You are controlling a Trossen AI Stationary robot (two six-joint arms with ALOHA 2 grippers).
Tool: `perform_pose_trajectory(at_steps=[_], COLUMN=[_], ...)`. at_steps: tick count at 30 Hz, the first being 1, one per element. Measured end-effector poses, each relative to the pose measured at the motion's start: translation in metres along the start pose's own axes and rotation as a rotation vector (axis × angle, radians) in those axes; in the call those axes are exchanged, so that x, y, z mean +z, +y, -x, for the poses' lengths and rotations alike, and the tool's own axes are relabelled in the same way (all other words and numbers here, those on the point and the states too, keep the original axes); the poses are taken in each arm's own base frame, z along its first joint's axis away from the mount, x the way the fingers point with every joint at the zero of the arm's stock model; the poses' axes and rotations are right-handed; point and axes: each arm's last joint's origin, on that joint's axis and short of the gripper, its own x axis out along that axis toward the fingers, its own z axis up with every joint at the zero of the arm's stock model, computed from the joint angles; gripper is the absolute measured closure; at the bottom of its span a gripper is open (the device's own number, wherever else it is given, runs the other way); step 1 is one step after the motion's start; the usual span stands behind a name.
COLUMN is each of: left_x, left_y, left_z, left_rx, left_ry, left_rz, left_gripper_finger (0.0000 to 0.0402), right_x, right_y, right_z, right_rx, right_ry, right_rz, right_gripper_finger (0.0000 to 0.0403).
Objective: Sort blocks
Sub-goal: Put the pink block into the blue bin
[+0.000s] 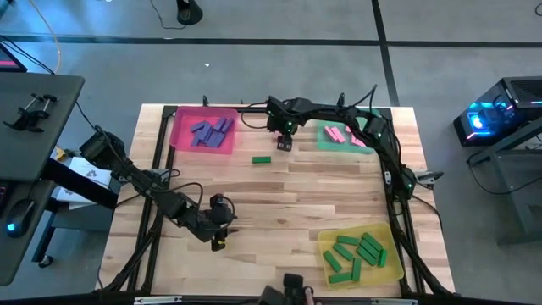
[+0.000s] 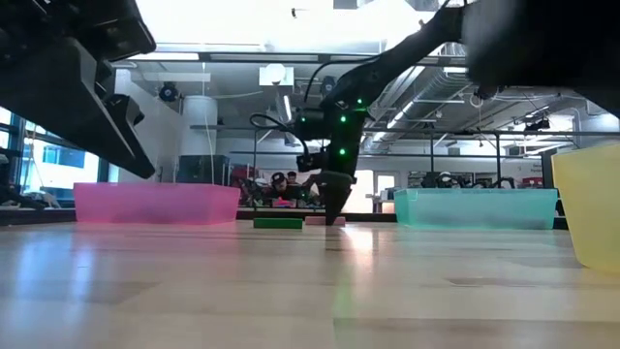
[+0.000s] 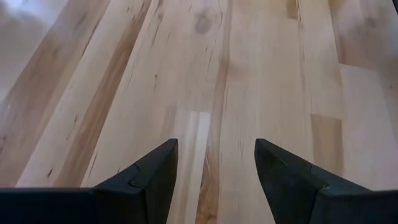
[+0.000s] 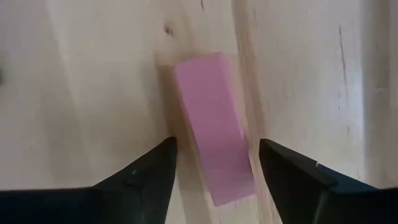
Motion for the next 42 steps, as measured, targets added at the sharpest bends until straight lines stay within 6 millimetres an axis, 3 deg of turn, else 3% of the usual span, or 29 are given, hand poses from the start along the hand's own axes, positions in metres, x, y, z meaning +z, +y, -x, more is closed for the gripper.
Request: perform_pose_trajectory(at_steps=[4, 10, 14, 17, 20, 25, 29, 36, 42], left_x=[0.0, 0.0, 0.0, 0.0, 0.0, 0.001, 0.002, 0.005, 0.012], left_y=[0.0, 0.0, 0.0, 0.0, 0.0, 0.001, 0.002, 0.001, 0.001], left_z=[0.0, 0.0, 0.0, 0.0, 0.0, 0.0, 0.0, 0.0, -0.001], left_rx=[0.007, 0.013, 0.015, 0.015, 0.025, 0.049, 0.073, 0.082, 0.068], left_ry=[-0.007, -0.012, -0.012, -0.012, -0.019, -0.04, -0.059, -0.096, -0.141], left_rz=[-0.001, -0.001, -0.001, 0.008, 0.014, 0.016, 0.016, -0.013, -0.05], left_gripper_finger=[0.02, 0.02, 0.02, 0.02, 0.02, 0.02, 0.02, 0.02, 0.02], right_x=[-0.002, -0.004, -0.012, -0.02, -0.025, -0.05, -0.087, -0.164, -0.203], right_y=[0.002, 0.016, 0.035, 0.051, 0.056, 0.042, 0.023, -0.011, -0.025], right_z=[-0.004, -0.002, 0.008, 0.024, 0.058, 0.106, 0.133, 0.115, 0.083], right_rx=[0.066, 0.093, 0.148, 0.209, 0.194, 0.126, 0.029, -0.079, -0.089], right_ry=[0.011, 0.076, 0.181, 0.269, 0.224, 0.123, 0.047, 0.137, 0.187], right_rz=[0.004, 0.026, 0.078, 0.142, 0.163, 0.073, -0.063, -0.398, -0.553], right_gripper_finger=[0.0225, 0.0342, 0.0342, 0.0342, 0.0342, 0.0342, 0.0342, 0.0342, 0.0333])
